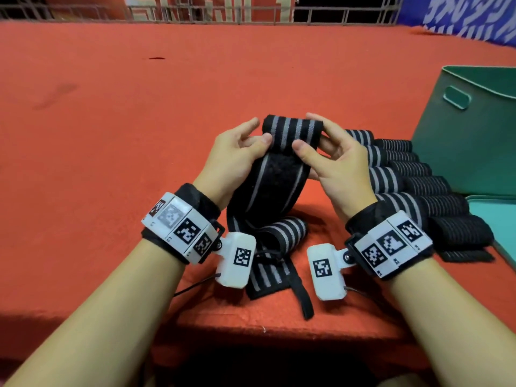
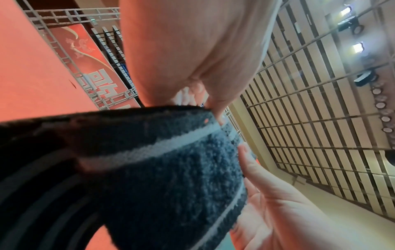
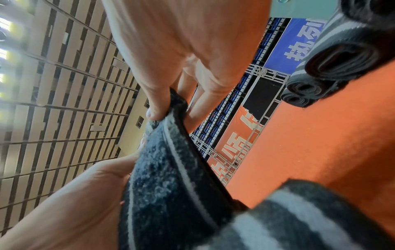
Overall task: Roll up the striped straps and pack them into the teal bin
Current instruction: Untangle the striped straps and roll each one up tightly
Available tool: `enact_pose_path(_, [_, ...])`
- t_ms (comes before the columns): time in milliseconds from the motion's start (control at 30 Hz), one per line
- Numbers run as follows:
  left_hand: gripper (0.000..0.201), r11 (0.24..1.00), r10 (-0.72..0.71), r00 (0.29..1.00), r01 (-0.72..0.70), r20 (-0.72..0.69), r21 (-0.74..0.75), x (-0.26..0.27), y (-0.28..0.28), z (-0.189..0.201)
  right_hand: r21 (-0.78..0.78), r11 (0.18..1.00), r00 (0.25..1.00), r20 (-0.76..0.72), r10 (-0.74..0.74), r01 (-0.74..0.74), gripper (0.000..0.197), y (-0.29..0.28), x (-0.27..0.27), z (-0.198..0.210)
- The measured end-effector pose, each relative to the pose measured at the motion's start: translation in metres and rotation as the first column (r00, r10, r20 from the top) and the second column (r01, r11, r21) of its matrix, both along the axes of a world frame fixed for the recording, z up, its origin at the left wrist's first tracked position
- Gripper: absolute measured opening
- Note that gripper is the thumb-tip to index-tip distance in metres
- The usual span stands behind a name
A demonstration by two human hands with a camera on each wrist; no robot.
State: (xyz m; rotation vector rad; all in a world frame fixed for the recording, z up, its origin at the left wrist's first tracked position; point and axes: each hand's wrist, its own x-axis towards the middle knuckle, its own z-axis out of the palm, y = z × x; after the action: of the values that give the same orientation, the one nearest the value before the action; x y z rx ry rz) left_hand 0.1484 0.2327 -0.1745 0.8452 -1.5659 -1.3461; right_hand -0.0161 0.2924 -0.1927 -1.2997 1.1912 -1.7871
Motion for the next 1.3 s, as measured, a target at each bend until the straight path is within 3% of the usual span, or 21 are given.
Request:
enact_pose_path(133, [0.028, 0.999, -0.009, 1.0, 0.008, 0.024, 0.043, 0.002, 0.002, 0.003, -0.04, 0.999, 0.999, 0.01, -0.035, 0.035, 0.049, -0.004, 0.003, 0.001])
enact_pose_path(233, [0.035, 0.996, -0.037, 0.998, 0.033, 0.045, 0.088, 0.002, 0.009, 0.008, -0.076, 0.995, 0.995, -0.075, -0.071, 0.065, 0.044, -0.005, 0.003, -0.002])
enact_pose_path(400, [0.05, 0.999, -0.009, 1.0, 0.009, -0.007, 0.053, 0.0, 0.012, 0.008, -0.094, 0.996, 0.999, -0.046, -0.006, 0.002, 0.046, -0.003, 0.007, -0.002])
enact_pose_path(533, [0.025, 0.987, -0.044, 0.995, 0.058, -0.092, 0.152, 0.003, 0.014, 0.009, -0.073, 0.996, 0.999, -0.006, 0.048, -0.049, 0.047, -0.005, 0.006, -0.004])
enact_pose_path(633, [0.019, 0.97, -0.094, 0.982, 0.128, -0.166, 0.205, 0.006, 0.011, 0.01, -0.069, 0.995, 0.996, 0.048, 0.081, -0.078, 0.049, -0.008, 0.004, -0.005])
enact_pose_path(800, [0.043, 0.955, -0.094, 0.961, 0.161, -0.259, 0.248, 0.008, 0.002, 0.007, 0.065, 0.963, 0.944, 0.229, 0.239, -0.26, 0.052, -0.003, -0.001, 0.003])
enact_pose_path(933, [0.048, 0.958, -0.094, 0.951, 0.167, -0.294, 0.235, 0.007, 0.001, 0.007, 0.239, 0.938, 0.968, 0.105, 0.23, -0.249, 0.04, -0.001, -0.004, 0.002])
enact_pose_path(1000, [0.05, 0.956, -0.083, 0.95, 0.161, -0.3, 0.244, 0.006, 0.003, 0.009, 0.229, 0.949, 0.977, 0.064, 0.205, -0.214, 0.036, 0.001, -0.003, 0.002])
enact_pose_path(1067, [0.052, 0.966, -0.087, 0.963, 0.145, -0.255, 0.216, 0.006, 0.002, 0.009, 0.169, 0.968, 0.982, 0.058, 0.18, -0.187, 0.034, 0.002, -0.002, 0.003])
enact_pose_path(1200, [0.043, 0.974, -0.164, 0.986, 0.166, -0.025, 0.156, 0.01, 0.001, 0.011, 0.066, 0.992, 0.993, 0.051, 0.106, -0.109, 0.034, 0.002, 0.0, 0.001])
enact_pose_path(1300, [0.033, 0.978, -0.14, 0.99, 0.137, 0.006, 0.159, 0.013, 0.0, 0.008, 0.033, 0.996, 0.997, 0.004, 0.081, -0.081, 0.036, 0.002, 0.002, 0.0])
